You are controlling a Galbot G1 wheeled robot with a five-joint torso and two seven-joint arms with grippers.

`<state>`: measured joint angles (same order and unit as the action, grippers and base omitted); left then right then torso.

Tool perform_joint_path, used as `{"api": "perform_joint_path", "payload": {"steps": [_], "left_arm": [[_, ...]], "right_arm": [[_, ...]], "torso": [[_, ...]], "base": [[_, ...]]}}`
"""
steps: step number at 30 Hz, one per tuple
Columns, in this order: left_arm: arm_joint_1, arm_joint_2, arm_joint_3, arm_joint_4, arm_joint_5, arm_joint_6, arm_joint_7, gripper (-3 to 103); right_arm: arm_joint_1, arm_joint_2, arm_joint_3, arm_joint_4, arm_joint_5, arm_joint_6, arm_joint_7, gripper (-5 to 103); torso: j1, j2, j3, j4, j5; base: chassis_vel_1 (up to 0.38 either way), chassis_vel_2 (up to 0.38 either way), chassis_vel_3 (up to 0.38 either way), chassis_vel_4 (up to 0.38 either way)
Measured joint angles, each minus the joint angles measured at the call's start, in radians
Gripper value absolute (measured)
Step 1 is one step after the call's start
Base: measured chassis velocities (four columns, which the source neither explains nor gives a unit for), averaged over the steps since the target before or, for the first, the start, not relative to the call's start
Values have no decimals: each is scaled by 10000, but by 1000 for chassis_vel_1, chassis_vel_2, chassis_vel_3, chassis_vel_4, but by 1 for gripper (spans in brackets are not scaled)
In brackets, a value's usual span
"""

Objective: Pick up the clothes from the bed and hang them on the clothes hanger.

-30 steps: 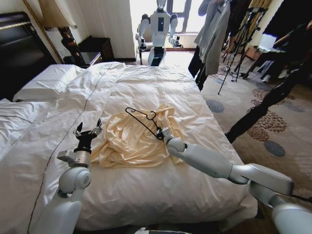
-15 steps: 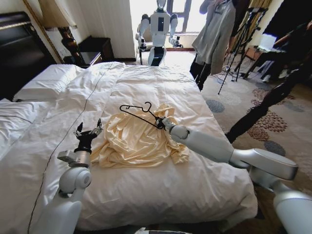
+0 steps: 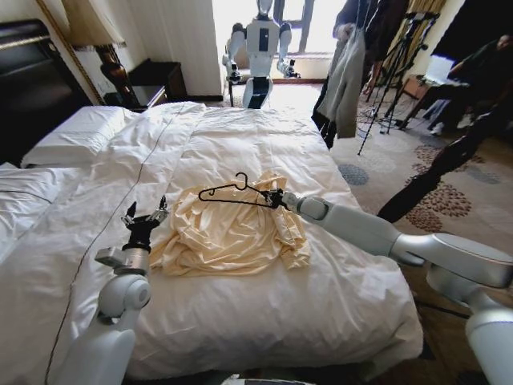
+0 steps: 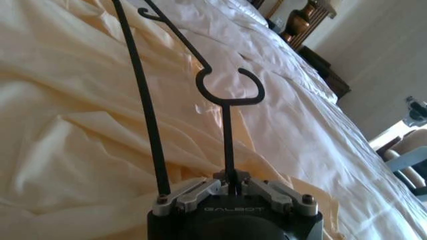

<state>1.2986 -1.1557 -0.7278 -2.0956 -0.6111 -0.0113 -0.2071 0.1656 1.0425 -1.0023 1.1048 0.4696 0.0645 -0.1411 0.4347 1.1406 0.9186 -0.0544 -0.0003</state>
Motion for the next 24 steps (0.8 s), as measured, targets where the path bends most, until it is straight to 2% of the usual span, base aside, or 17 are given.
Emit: {"api": "perform_joint_path", "payload": {"steps": [2,7,11,14,16,18,21,24], "left_arm": [[-5,7,0,7,-2,1,0,100],[-12,9,1,50,-8,4,9,100],[-153,132,4,222,-29,44,50,100],[-579,603,85,691,-250,270,270,100],[-679,730,118,779,-340,361,310,100],[-1010,1163,200,1087,-533,630,604,100],[-1219,1452,293,1305,-635,780,848,100],[-1896,2109,745,1943,-1315,1128,1271,100]], "right_arm": [[-25,107,0,-113,-33,-1,2,2],[-176,1066,47,-1450,-211,48,-17,2],[-221,1460,39,-2072,-286,139,-75,2],[-242,1698,39,-2456,-460,271,-236,2],[-244,1706,36,-2454,-457,254,-245,2],[-282,1694,0,-2395,-428,103,-247,-2],[-351,1684,-1,-2374,-413,67,-190,-2],[-478,1719,12,-2350,-380,33,45,-1]], "torso": [[0,0,0,-1,-1],[0,0,0,2,-2],[0,0,0,3,-2],[0,0,0,-1,-4],[0,0,0,0,-5],[0,0,0,-1,-3],[0,0,0,-2,-4],[-1,0,-1,0,-4]], "base": [[0,0,0,0],[0,0,0,0],[0,0,0,0],[0,0,0,0],[0,0,0,0],[0,0,0,0],[0,0,0,0],[0,0,0,0]]}}
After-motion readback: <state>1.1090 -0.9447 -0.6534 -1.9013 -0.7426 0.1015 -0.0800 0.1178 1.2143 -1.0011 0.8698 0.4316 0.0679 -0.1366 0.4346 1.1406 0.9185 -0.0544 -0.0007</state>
